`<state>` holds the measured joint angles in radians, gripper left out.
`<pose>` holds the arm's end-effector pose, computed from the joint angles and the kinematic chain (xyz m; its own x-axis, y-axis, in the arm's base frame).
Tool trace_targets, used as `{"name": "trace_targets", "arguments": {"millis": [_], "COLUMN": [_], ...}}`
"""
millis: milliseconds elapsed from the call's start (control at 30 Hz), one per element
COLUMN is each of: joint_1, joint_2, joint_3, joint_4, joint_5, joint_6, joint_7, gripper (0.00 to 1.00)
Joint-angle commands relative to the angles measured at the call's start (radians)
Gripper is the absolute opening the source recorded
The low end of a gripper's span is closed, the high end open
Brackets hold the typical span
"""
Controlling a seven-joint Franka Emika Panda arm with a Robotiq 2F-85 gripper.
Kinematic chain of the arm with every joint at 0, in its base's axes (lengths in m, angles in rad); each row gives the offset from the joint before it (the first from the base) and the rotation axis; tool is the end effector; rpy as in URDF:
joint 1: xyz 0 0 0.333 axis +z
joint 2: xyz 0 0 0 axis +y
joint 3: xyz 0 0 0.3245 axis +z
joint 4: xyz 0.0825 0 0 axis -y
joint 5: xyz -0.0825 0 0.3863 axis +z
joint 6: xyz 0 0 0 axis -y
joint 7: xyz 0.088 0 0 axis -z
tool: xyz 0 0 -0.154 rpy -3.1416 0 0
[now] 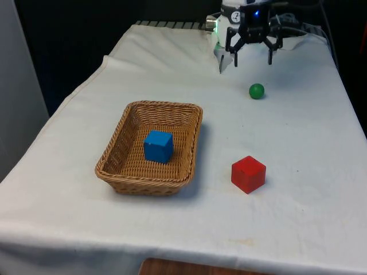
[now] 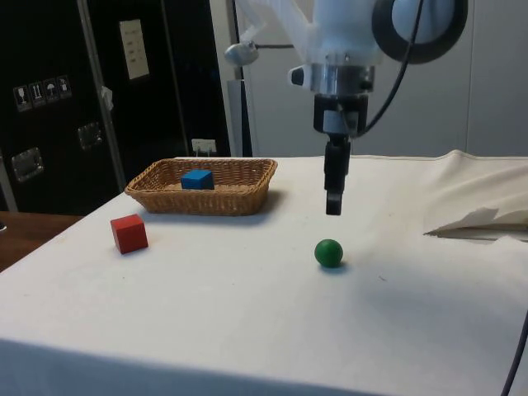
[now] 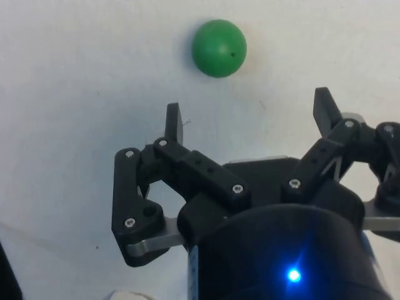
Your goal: Place all non-red objects into the basket.
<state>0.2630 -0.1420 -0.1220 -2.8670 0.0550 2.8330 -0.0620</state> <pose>0.3676 0.0529 0.2020 0.9830 0.1486 0.1075 0.1529 -0.9877 -0.0328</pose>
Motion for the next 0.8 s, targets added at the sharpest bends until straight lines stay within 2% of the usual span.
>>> {"name": "trace_targets", "arguments": {"millis": [0,33,67,100,300,333,367,567,600,633,767], "joint_1": [0.015,0.0,0.015,0.016,0.016,0.0,0.017,0.016,0.0,0.016,0.012], "joint_2": [0.005,0.007,0.012,0.019,0.061,0.065,0.066,0.099,0.099,0.104,0.13], "joint_3": [-0.002,0.001,-0.001,0.0,0.009,0.009,0.01,0.02,0.014,0.021,0.032], "joint_4": [-0.004,0.0,-0.004,-0.004,-0.001,0.001,-0.001,0.011,0.011,0.014,0.028], "joint_5": [0.028,0.0,0.03,0.032,0.041,0.003,0.043,0.055,0.005,0.057,0.07], "joint_6": [0.021,0.007,0.026,0.032,0.059,0.053,0.062,0.066,0.059,0.066,0.065], "joint_7": [-0.015,0.0,-0.015,-0.016,-0.017,0.0,-0.017,-0.021,0.001,-0.022,-0.026], "gripper": [1.0,1.0,1.0,1.0,1.0,1.0,1.0,1.0,1.0,1.0,1.0]}}
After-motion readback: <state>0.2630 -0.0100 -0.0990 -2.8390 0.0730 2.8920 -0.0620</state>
